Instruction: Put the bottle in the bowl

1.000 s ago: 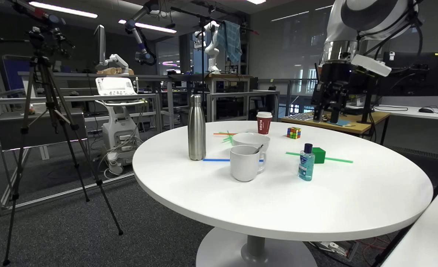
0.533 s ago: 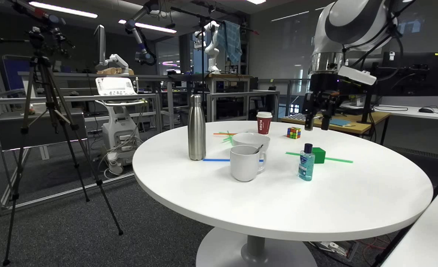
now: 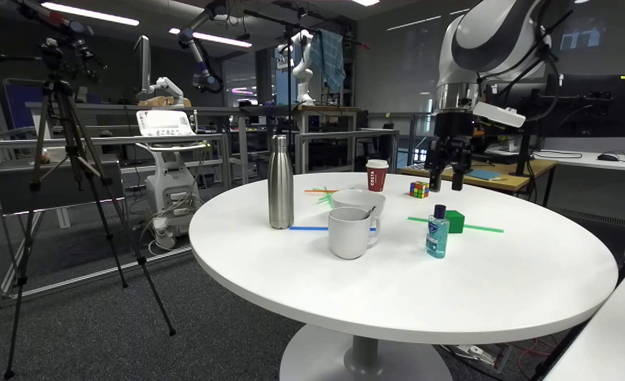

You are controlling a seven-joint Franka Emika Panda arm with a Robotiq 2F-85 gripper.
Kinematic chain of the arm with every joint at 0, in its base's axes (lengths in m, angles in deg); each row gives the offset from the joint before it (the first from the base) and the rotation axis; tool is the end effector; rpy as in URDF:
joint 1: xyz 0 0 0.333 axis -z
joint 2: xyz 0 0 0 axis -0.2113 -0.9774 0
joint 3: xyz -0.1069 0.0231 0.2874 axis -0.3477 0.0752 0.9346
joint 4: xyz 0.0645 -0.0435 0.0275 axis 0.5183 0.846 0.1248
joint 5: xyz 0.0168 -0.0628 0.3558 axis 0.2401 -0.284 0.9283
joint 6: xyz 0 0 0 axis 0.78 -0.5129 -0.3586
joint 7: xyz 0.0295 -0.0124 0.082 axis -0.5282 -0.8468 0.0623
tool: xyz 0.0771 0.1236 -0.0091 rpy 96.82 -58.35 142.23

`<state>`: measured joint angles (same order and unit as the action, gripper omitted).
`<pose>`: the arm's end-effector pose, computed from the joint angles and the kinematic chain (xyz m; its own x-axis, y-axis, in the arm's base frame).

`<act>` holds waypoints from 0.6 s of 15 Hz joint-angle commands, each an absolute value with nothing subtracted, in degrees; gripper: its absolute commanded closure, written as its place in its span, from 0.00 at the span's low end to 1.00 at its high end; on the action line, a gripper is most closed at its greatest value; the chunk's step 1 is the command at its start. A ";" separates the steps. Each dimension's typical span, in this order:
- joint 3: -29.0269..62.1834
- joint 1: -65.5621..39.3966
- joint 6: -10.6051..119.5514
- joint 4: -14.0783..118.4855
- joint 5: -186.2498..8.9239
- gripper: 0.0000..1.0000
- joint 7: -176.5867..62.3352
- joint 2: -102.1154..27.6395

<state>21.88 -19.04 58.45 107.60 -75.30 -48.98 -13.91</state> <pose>0.4080 0.0641 0.2775 0.9968 0.0677 -0.0422 0.0625 -0.9915 -0.1141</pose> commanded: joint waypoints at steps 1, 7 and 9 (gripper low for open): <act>22.51 -18.53 59.56 106.08 -74.21 0.00 -47.26 -16.97; 22.75 -18.20 59.59 105.86 -74.51 0.00 -47.52 -19.49; 22.80 -18.21 59.87 105.73 -73.96 0.00 -46.67 -20.24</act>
<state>22.13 -19.00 58.58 107.35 -75.30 -48.97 -17.86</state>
